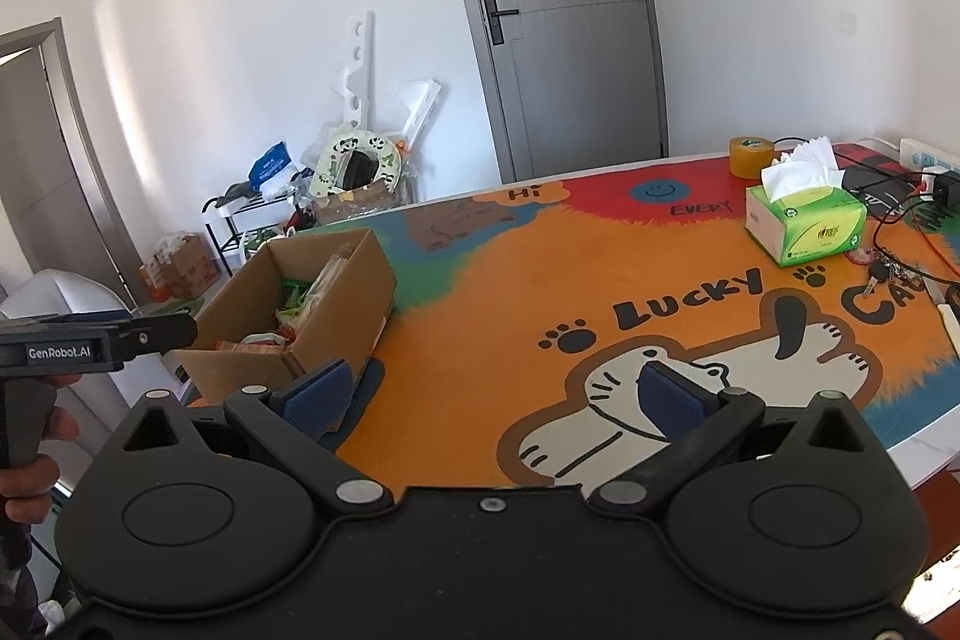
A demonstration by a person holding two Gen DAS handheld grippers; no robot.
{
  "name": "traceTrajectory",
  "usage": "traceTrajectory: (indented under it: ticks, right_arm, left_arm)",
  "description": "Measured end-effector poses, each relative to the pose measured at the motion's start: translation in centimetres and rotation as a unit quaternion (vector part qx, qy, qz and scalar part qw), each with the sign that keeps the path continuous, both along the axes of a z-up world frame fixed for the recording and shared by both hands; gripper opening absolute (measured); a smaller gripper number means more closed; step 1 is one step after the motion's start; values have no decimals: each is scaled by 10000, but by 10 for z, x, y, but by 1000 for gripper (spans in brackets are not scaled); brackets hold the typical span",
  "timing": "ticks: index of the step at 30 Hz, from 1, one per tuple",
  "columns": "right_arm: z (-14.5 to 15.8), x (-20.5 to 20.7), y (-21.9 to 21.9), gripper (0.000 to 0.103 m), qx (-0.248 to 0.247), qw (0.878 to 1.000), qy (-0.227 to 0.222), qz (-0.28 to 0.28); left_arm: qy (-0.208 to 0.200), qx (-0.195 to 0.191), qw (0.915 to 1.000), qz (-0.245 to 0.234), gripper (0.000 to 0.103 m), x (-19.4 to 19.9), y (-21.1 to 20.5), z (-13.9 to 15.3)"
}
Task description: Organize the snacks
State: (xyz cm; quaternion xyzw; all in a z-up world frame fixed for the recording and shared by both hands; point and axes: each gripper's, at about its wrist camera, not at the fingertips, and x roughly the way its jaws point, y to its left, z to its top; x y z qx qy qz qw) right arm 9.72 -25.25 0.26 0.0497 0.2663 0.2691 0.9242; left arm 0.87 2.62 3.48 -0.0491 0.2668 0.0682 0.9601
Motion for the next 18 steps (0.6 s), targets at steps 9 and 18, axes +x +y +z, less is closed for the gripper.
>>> traceTrajectory:
  ticks: [9, 18]
  right_arm:
    - [0, 0, 1, 103, 0, 10000, -26, 22]
    - [0, 0, 5, 103, -40, 9999, -38, 91]
  left_arm:
    - [21, 43, 10000, 28, 103, 0, -1, -4]
    - [67, 45, 10000, 6, 103, 1, -3, -6]
